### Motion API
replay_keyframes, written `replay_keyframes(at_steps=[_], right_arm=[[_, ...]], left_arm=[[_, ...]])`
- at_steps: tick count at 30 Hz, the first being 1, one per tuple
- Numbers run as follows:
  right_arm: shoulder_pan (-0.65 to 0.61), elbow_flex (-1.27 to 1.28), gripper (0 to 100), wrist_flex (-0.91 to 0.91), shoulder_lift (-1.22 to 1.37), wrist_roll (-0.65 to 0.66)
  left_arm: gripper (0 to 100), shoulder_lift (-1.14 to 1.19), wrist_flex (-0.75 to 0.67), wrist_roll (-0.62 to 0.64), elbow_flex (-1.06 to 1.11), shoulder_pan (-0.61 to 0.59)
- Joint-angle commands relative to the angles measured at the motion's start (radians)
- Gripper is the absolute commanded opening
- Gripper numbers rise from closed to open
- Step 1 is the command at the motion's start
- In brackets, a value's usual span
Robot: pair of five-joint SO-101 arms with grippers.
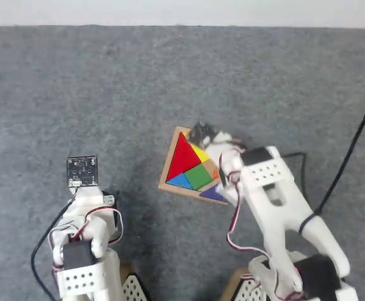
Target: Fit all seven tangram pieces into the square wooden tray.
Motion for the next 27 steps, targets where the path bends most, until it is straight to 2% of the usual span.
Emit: replay_keyframes(at_steps=[1,17,27], right_arm=[[0.010,0.046,29.6,-0.033,-0.050,0.021],[0.005,0.051,29.6,-0.076,-0.039,0.023],[0.005,-0.091,29.6,-0.068,0.159,0.017]], left_arm=[[4,-0.017,0.003,-0.005,-0.005,0.006],[4,-0.017,0.003,-0.005,-0.005,0.006],[4,-0.017,0.003,-0.005,-0.005,0.006]])
